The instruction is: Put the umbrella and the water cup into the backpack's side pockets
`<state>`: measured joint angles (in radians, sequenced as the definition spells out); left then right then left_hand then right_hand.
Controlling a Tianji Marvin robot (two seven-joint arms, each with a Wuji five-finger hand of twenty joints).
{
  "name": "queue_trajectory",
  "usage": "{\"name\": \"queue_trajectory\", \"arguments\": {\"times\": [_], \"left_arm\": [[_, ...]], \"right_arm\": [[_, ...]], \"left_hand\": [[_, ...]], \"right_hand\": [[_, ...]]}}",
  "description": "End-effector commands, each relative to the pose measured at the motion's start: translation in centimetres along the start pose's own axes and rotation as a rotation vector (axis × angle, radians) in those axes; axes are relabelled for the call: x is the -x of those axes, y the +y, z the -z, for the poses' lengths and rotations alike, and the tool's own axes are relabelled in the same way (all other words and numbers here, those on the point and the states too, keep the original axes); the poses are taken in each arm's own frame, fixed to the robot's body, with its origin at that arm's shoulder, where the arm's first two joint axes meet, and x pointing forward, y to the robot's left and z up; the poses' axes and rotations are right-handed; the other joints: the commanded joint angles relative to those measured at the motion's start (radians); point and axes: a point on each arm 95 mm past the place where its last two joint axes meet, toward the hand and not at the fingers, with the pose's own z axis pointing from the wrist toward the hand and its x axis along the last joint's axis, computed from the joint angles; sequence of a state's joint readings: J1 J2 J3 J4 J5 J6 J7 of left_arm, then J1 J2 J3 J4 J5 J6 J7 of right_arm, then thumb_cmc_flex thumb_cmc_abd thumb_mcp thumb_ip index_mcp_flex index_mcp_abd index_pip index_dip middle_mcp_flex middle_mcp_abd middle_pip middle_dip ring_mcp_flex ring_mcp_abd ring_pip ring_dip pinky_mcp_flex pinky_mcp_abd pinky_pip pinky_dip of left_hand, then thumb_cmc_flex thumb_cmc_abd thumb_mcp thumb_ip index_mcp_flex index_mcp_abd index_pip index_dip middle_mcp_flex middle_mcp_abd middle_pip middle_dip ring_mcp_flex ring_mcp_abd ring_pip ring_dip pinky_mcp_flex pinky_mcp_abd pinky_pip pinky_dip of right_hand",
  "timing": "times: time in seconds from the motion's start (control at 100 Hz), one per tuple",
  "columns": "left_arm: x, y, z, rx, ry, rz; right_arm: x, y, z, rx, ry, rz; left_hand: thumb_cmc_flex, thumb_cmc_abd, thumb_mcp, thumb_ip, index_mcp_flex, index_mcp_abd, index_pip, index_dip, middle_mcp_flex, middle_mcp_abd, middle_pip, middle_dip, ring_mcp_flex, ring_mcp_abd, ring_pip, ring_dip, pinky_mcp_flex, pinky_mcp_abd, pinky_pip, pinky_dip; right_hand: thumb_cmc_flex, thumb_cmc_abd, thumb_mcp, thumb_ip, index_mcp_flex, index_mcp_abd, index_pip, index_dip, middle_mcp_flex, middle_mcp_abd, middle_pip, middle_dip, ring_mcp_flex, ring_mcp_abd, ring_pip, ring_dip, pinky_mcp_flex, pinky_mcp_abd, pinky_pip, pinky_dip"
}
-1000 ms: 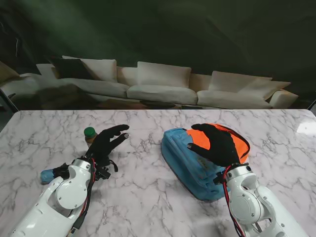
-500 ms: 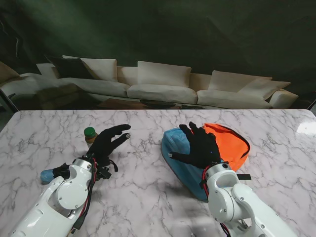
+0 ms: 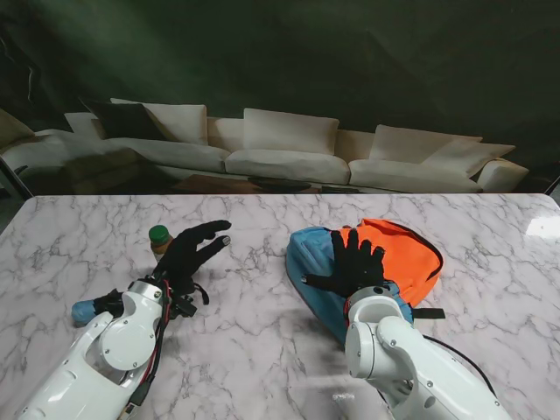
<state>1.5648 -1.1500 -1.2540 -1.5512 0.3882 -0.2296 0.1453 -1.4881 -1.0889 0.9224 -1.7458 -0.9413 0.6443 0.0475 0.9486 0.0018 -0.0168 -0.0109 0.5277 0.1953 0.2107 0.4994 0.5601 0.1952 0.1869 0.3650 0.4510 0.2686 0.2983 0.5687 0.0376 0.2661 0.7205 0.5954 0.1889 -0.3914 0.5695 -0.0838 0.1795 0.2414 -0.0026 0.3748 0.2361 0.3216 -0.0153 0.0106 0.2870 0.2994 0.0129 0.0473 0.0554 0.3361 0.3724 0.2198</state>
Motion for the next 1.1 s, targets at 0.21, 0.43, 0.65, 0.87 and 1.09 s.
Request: {"name": "queue_trajectory", "arguments": {"times": [0.21,0.43,0.65,0.87,1.09], "left_arm": [[0.1,0.3,0.0,0.014,-0.004,0.007],[0.2,0.3,-0.1,0.014,-0.005,0.004],[0.3,0.4,-0.1,0.015,-0.007,0.003],[0.3,0.4,-0.1,0.016,-0.008,0.003],[0.4,0.3,-0.2,0.009,-0.008,-0.002]], "right_arm": [[-0.4,-1.4,-1.3,-0.068,-0.038,0.026],[0.1,-2.9,-3.0,-0.102,-0.077,0.016],[0.6,-4.2,-3.7,-0.126,-0.075,-0.011],[0.9,-4.7,-4.1,-0.053,0.022,-0.046],[1.0,-3.8,-3.6,0.049,0.229,-0.112]], "left_hand": [[-0.013,0.049,-0.01,0.006,0.001,-0.007,0.001,-0.004,0.005,-0.012,0.014,0.01,0.021,-0.011,0.012,0.01,-0.012,0.016,0.014,0.006],[-0.013,0.05,-0.009,0.006,0.0,-0.006,0.001,-0.004,0.004,-0.011,0.014,0.01,0.021,-0.009,0.012,0.01,-0.012,0.015,0.013,0.007],[-0.011,0.049,-0.01,0.006,0.001,-0.007,0.002,-0.004,0.006,-0.011,0.015,0.01,0.021,-0.01,0.012,0.01,-0.012,0.015,0.013,0.008],[-0.01,0.05,-0.009,0.007,0.0,-0.008,0.001,-0.004,0.005,-0.012,0.015,0.01,0.022,-0.011,0.013,0.011,-0.011,0.015,0.013,0.008],[-0.009,0.05,-0.009,0.007,0.0,-0.008,0.001,-0.004,0.004,-0.012,0.015,0.009,0.021,-0.01,0.014,0.011,-0.011,0.015,0.014,0.009]], "right_hand": [[-0.047,-0.043,0.019,-0.026,-0.008,0.053,-0.011,-0.013,0.049,0.012,-0.016,-0.012,0.027,0.025,-0.012,0.007,0.012,-0.025,-0.013,-0.021],[0.258,-0.023,-0.1,0.02,0.003,0.048,0.004,0.111,0.005,-0.033,0.235,0.152,0.179,-0.008,0.158,0.136,0.117,-0.011,0.472,0.015],[0.496,-0.091,0.359,0.006,0.171,-0.251,0.364,0.179,0.076,-0.205,0.669,0.313,0.419,-0.17,0.458,0.317,0.39,-0.137,0.801,0.131],[0.674,-0.137,0.618,-0.145,0.544,-0.395,0.766,0.153,0.532,-0.31,0.747,0.386,0.785,-0.267,0.596,0.415,0.709,-0.233,0.947,0.153],[0.698,-0.175,0.69,-0.175,0.742,-0.457,0.886,0.196,0.715,-0.371,0.771,0.47,0.905,-0.303,0.627,0.464,0.801,-0.245,0.957,0.178]]}}
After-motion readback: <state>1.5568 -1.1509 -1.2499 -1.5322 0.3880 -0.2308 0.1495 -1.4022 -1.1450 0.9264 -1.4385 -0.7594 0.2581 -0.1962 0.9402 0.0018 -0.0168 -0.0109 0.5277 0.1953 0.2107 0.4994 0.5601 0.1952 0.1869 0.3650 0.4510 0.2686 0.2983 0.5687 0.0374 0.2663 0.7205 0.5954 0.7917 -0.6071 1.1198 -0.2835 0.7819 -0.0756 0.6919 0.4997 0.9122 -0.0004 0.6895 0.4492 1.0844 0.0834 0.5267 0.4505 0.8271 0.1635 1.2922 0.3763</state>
